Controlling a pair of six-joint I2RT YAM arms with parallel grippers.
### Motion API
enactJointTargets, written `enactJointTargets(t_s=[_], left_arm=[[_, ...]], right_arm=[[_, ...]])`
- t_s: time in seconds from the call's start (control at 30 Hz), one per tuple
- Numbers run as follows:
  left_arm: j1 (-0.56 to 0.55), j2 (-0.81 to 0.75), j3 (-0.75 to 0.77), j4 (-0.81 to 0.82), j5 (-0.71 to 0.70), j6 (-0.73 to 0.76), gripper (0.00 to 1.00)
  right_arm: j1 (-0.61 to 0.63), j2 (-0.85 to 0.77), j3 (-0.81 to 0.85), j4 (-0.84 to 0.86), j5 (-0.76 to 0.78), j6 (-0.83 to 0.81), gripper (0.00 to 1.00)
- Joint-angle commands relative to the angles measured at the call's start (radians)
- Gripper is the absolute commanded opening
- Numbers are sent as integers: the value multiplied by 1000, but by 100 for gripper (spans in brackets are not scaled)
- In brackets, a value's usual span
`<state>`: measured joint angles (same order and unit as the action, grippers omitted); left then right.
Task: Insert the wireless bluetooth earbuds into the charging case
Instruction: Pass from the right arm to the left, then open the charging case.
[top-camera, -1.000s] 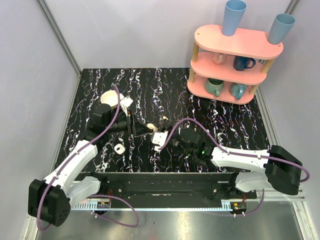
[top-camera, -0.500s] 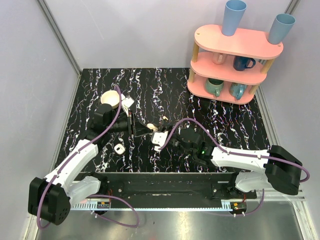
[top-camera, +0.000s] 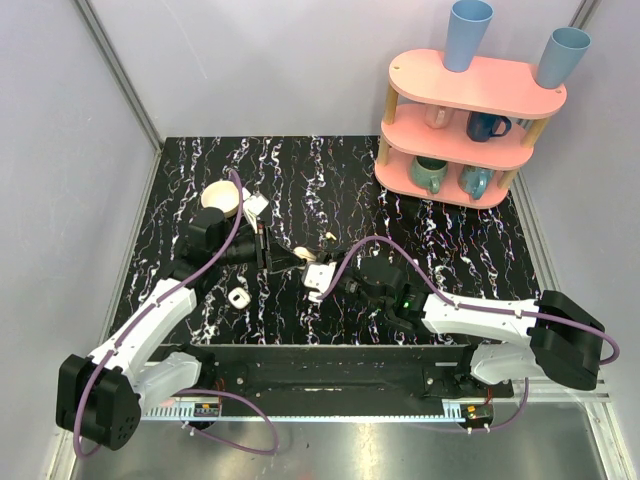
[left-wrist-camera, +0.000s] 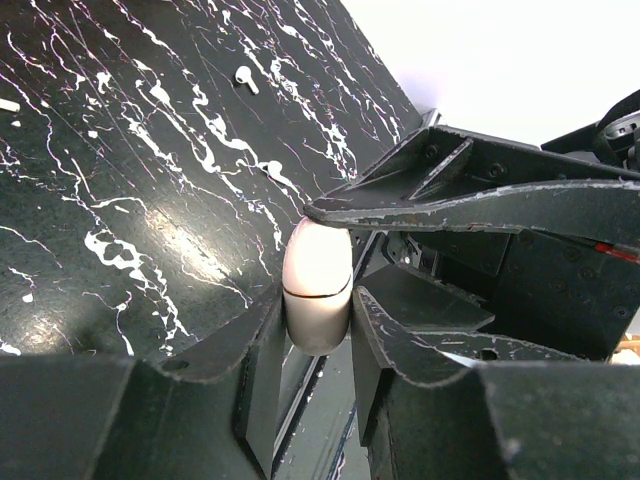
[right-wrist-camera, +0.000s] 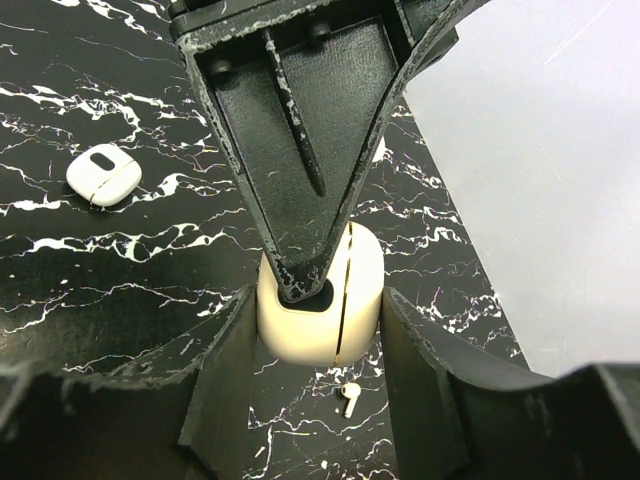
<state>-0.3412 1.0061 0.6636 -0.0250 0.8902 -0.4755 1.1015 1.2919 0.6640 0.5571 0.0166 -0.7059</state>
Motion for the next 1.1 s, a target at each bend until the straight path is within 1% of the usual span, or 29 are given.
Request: enactJointTargets(t_s=[0.0,0.1,0.13,0.2,0.23,0.3,0.37,0.43,0.47,0.5,0.53,0.57,0.6,0.63,0.67,0.7,0.73,0.77,0.8,0.83,0.87,0.9,0.93,0.97,1.03,1.07], left_arm=[[-5,-17,22,36,-23,31,0],[-7,-37,14,48,-54,37,0],[-7,-41,13,48,-68,40,0],[-7,-64,2,63,-106,44,0],[-7,-73,-4,77,-118,43,0],[-7,-104,-31,133,-140,31,0],[-10,-129,-74,186,-170,28,0],[-12,-176,-143,301,-192,11,0],[-16,-194,-172,406,-209,5,0],[-19,-231,-200,454,-223,-8,0],[-22,-253,-250,503,-238,-9,0],[-33,-271,-274,584,-276,-9,0],[-39,-300,-294,620,-290,4,0],[-45,-314,-327,651,-306,17,0],[-62,-328,-344,678,-318,29,0],[-70,-348,-360,741,-348,55,0],[-81,-357,-399,776,-368,66,0],[-108,-366,-421,859,-405,80,0],[-122,-380,-441,897,-425,118,0],[-137,-386,-475,931,-439,142,0],[-171,-391,-489,960,-448,173,0],[-188,-391,-504,1028,-429,260,0],[-203,-388,-530,1060,-412,303,0],[-223,-383,-533,1086,-421,330,0],[-239,-370,-553,1137,-424,365,0],[-242,-362,-562,1204,-421,373,0]], right_arm=[[12,-9,20,98,6,28,59],[12,-26,17,101,3,40,74],[12,-31,17,96,-1,48,82],[12,-58,20,69,-13,72,87],[12,-69,19,63,-14,85,93],[12,-109,13,50,-14,109,97],[12,-144,-3,56,15,154,99],[14,-212,-21,55,40,208,100],[14,-236,-23,52,93,250,100],[12,-279,-20,41,135,294,100],[12,-299,8,15,175,372,100],[11,-316,28,-64,247,409,100],[9,-339,81,-116,276,446,100],[8,-344,115,-237,302,520,100],[-8,-339,158,-314,331,566,100],[-26,-318,204,-395,330,613,100],[-46,-304,295,-467,322,699,100],[-67,-286,334,-602,283,757,100],[-116,-254,368,-650,255,795,100],[-136,-240,419,-690,232,866,100],[-165,-230,437,-744,151,899,100],[-217,-209,463,-764,110,931,100],[-238,-207,473,-778,77,992,100],[-252,-206,477,-787,24,1016,100],[-265,-209,490,-792,-13,1046,100],[-265,-207,497,-799,-73,1053,100]])
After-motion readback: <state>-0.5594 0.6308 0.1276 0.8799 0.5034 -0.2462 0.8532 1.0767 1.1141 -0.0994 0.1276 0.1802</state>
